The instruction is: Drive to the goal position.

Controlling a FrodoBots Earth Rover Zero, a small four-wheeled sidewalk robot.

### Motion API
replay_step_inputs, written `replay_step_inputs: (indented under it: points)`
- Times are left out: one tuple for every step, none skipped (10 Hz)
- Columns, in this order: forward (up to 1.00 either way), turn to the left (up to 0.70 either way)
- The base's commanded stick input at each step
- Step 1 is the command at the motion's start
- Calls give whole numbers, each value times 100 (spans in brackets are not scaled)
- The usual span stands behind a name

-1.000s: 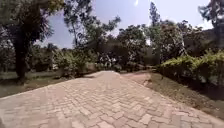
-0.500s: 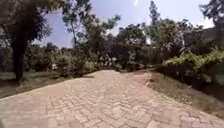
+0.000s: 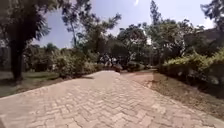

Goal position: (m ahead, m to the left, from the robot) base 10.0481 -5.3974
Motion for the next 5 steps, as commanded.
replay_step_inputs:
  points:
    - [50,0]
    - [50,0]
    - [50,0]
    - [50,0]
    - [50,0]
